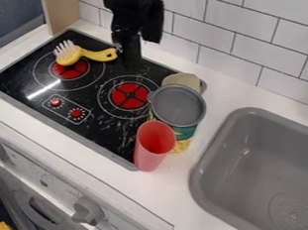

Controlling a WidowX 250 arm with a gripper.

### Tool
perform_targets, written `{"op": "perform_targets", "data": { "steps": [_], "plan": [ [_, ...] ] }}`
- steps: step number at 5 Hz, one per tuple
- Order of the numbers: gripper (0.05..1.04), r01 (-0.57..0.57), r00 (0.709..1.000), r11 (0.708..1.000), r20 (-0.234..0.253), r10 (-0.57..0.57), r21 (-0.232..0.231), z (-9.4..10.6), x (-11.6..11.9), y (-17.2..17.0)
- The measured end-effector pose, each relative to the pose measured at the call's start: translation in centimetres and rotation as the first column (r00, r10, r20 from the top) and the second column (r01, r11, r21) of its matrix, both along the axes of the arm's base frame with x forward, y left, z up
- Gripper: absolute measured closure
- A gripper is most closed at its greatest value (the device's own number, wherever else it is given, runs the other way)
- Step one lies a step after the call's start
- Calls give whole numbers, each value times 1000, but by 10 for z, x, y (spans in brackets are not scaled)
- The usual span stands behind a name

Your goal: Move a yellow brush to the right lower side of the stove

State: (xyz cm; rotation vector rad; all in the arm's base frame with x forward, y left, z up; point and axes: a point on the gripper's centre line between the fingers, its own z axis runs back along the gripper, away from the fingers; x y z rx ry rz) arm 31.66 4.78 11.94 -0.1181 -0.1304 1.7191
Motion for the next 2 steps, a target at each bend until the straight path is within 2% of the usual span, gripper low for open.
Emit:
{"op": "perform_targets", "data": {
  "steps": [1, 2],
  "plan": [
    [83, -122, 993, 993, -5, 122, -7, -9, 10, 30],
    [83, -206, 978, 979, -21, 206, 9, -20, 15, 57]
  ]
}}
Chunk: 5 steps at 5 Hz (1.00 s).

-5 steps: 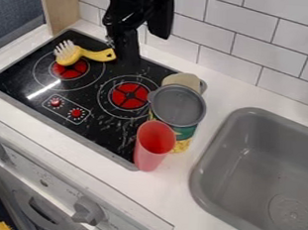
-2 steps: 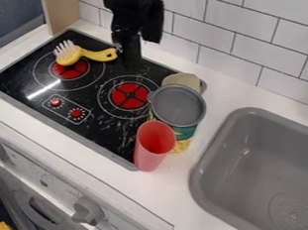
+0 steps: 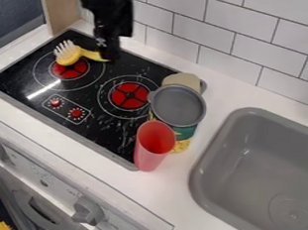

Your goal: Move a yellow brush to the right lower side of the stove

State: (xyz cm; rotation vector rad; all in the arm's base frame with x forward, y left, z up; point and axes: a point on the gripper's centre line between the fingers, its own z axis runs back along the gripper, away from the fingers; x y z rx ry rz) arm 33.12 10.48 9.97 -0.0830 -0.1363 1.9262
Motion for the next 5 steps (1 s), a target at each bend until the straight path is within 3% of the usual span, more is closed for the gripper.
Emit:
{"op": "perform_targets", "data": {
  "steps": [1, 2, 4, 5],
  "plan": [
    [83, -104, 994, 994, -28, 105, 26, -13, -6, 32],
    [83, -151, 988, 985, -32, 154, 80, -20, -6, 48],
    [83, -251, 966, 962, -41, 256, 107, -34, -7, 76],
    [139, -276, 957, 955, -58, 283, 108, -44, -5, 78]
  ]
}}
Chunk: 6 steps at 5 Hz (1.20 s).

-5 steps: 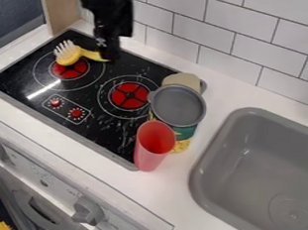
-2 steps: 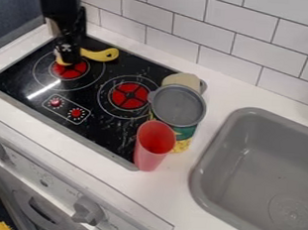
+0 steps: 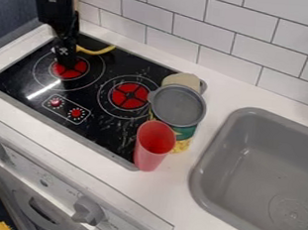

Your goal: Move a yellow brush to the right lower side of the stove

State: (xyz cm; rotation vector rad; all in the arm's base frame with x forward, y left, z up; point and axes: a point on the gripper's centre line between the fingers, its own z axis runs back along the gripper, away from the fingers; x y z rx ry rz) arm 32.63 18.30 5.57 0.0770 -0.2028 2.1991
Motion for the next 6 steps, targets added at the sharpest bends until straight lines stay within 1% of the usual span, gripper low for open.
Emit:
{"op": "perform_targets", "data": {
  "steps": [1, 2, 3, 4, 5, 6],
  "plan": [
    [400, -5, 1000, 1000, -26, 5, 11, -5, -3, 2],
    [454, -7, 1000, 1000, -24, 8, 14, -5, -2, 3],
    [455, 6, 999, 1000, -34, -6, 4, -6, -3, 1],
    [455, 37, 997, 998, -63, -40, -44, -5, -7, -6],
    [455, 98, 995, 995, -6, -99, -16, 29, -4, -11],
    [455, 211, 977, 978, 26, -211, 0, 47, -11, -21]
  ]
}}
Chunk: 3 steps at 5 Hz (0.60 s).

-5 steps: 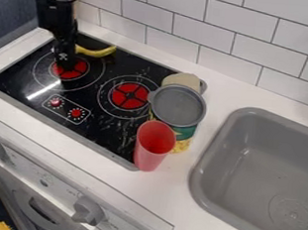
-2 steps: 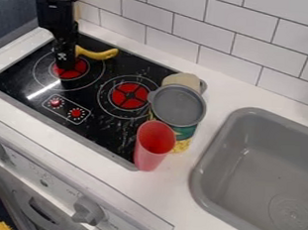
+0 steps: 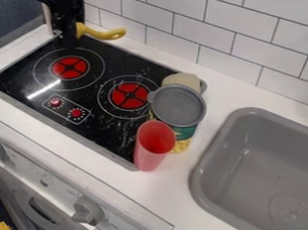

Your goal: Move a yellow brush to the right lower side of the stove

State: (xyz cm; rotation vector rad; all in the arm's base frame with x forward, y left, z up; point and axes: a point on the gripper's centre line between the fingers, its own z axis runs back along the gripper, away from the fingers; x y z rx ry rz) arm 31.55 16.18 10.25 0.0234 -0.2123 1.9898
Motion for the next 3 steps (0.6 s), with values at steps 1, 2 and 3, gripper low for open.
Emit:
{"op": "perform_targets", "data": {
  "steps": [1, 2, 3],
  "plan": [
    [455, 174, 984, 983, 13, -175, 49, 14, -14, -21],
    [455, 293, 955, 954, 25, -295, 71, 15, -31, -42],
    [455, 346, 938, 936, -17, -345, 69, -1, -45, -55]
  ]
}}
